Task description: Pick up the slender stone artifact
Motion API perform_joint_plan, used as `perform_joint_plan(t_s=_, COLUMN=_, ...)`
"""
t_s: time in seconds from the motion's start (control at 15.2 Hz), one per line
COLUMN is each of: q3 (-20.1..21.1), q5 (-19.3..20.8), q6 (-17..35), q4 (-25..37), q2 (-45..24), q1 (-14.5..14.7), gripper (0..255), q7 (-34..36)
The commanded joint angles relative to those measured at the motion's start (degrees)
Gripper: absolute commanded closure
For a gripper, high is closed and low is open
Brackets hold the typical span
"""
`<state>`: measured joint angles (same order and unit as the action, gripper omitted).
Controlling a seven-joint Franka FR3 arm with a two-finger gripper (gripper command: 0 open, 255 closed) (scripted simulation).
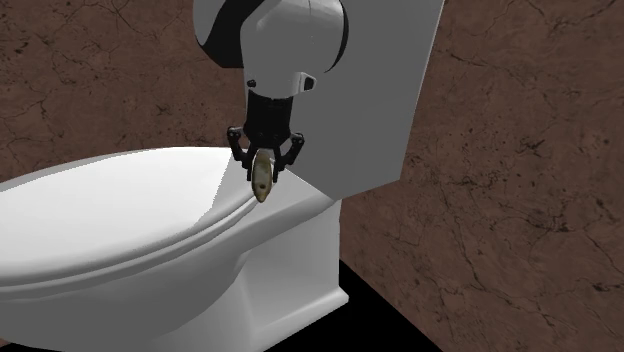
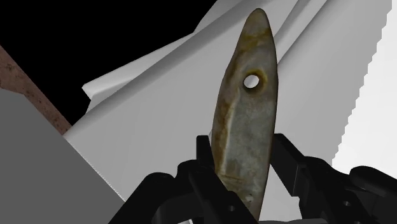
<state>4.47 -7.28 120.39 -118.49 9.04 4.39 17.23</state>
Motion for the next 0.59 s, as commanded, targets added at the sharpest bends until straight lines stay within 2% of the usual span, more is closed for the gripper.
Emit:
perform_joint_plan(t_s=0.0, q3=0.0, q5=0.0, q6=0.0, q4=0.0, q2=0.0, q1=0.0, gripper=255, q7=0.0)
perform_joint_plan(t_s=0.26, q3=0.0, q5=0.0, q6=0.1, q4=-0.1, q2=0.0, q1=0.0, gripper=255, q7=0.0)
perform_joint_plan(t_s=0.53, q3=-0.1, q5=0.2, q6=-3.0, q4=2.6, q2=0.4, q1=-0.1, gripper=255, q7=0.3)
